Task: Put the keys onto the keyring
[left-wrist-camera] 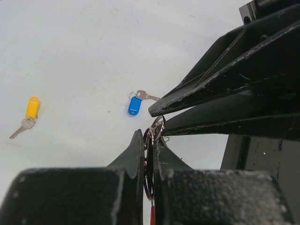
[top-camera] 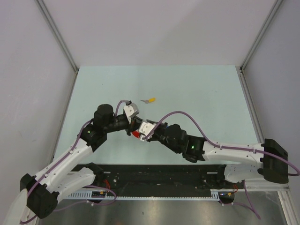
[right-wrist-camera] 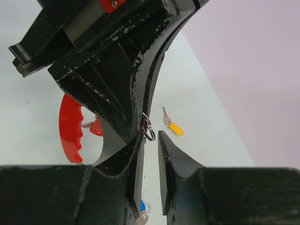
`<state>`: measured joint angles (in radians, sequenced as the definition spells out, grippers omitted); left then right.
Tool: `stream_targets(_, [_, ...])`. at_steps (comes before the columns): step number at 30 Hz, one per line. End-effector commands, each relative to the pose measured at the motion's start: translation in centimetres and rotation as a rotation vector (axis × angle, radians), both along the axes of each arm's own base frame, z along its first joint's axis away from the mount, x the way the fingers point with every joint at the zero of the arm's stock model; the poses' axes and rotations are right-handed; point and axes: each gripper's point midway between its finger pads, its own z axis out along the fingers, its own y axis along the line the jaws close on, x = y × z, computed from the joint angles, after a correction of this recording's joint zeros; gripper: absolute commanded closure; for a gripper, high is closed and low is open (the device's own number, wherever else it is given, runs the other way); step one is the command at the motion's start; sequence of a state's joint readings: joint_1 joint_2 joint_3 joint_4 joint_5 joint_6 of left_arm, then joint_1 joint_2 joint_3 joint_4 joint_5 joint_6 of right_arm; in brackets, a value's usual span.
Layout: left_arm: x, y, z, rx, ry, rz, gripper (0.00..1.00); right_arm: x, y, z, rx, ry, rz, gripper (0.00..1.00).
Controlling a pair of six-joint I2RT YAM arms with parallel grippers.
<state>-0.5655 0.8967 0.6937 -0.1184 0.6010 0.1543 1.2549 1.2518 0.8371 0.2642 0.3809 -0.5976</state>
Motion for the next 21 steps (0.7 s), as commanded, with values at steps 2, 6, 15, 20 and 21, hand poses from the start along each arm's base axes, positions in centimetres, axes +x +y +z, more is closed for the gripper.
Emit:
stream_targets(2, [-0.2, -0.7, 2.3, -0.058, -0.031, -0.031, 1.00, 1.1, -0.6, 2.5, 0.108, -0.056, -0.076, 0.81])
stream_targets(6, [-0.3, -0.8, 2.3, -0.059, -0.029, -0.037, 1.00, 1.0, -0.5, 2.5, 0.115, -0.056, -0.072, 0.81])
stream_targets(15, [-0.4, -0.9, 2.3, -0.065, -0.017, -0.043, 1.00, 1.1, -0.5, 2.9, 0.167, -0.083, -0.086, 0.78])
stream_targets(20, [-0.6, -1.1, 2.4, -0.074, -0.010, -0.054, 0.99, 1.3, 0.1, 2.2, 0.143, -0.099, -0.091, 0.78])
stream_targets(21, [-0.6, -1.1, 2.4, -0.074, -0.010, -0.054, 1.00, 1.2, 0.2, 2.0, 0.139, -0.101, -0.096, 0.78])
